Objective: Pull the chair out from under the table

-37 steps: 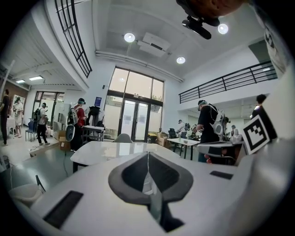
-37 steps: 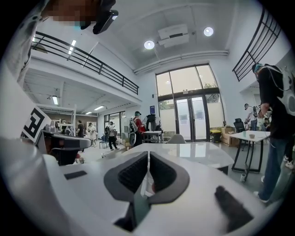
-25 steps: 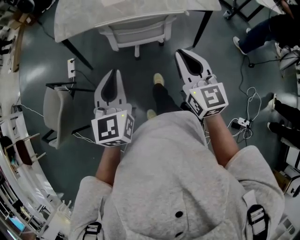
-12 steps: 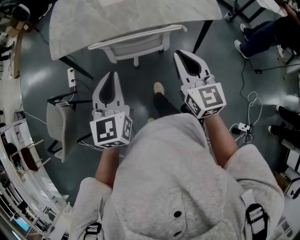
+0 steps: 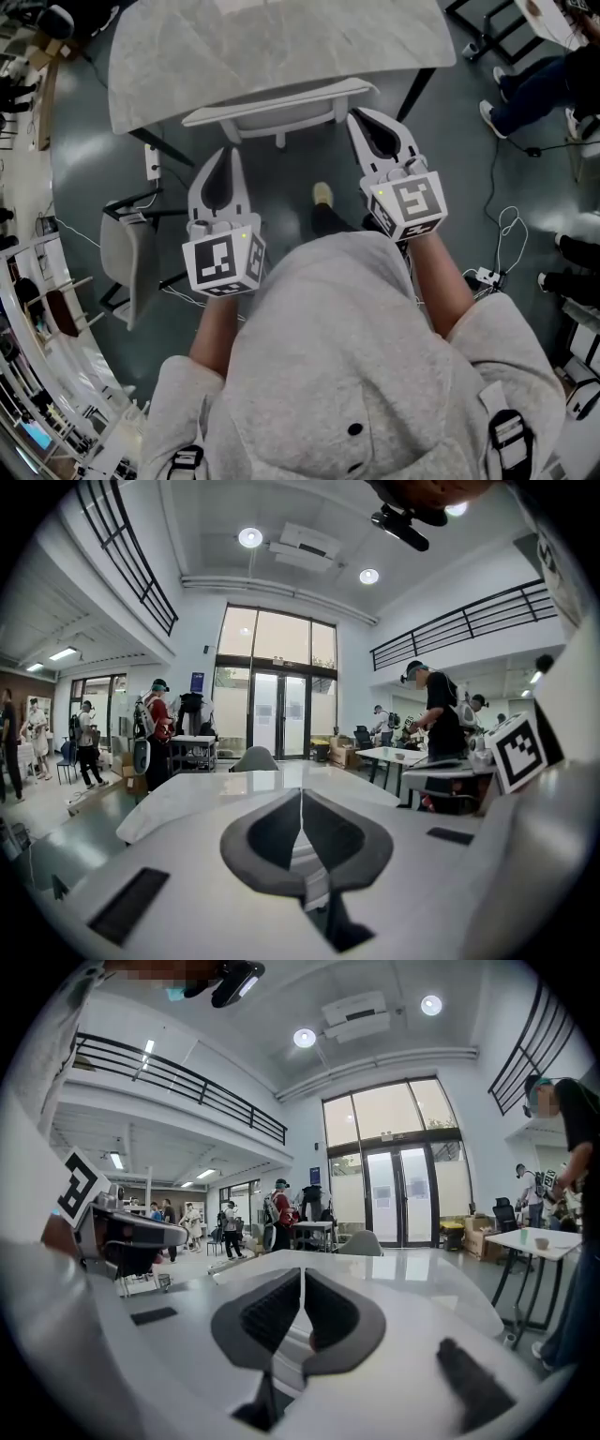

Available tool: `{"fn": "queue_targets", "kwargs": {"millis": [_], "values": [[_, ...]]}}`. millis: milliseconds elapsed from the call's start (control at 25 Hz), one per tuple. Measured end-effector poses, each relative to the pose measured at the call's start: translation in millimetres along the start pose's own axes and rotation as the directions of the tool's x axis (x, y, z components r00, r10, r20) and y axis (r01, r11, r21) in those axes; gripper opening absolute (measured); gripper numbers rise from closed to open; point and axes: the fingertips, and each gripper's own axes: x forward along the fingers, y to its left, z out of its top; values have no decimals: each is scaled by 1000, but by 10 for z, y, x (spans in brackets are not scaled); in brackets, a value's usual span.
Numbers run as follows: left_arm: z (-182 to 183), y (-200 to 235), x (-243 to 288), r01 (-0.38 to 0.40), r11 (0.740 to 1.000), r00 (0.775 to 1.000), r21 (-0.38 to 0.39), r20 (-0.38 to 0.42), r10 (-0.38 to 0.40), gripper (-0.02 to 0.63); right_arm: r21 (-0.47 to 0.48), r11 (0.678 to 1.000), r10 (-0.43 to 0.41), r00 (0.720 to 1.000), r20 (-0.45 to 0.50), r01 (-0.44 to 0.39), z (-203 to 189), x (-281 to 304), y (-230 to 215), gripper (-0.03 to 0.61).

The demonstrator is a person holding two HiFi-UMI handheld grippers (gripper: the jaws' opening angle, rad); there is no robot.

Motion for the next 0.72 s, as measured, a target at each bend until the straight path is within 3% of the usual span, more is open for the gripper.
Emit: {"fn": "queue_targets", "kwargs": {"millis": [440,720], "values": [[131,-81,416,-10,1000,1000,16,2,10,17,-69,997,45,999,-25,-46,17,287,-368,29],[-19,77,554,-18,1000,999,24,-43,19,18,-133,986,88,994,-66,-96,-31,478,-359,29]]}}
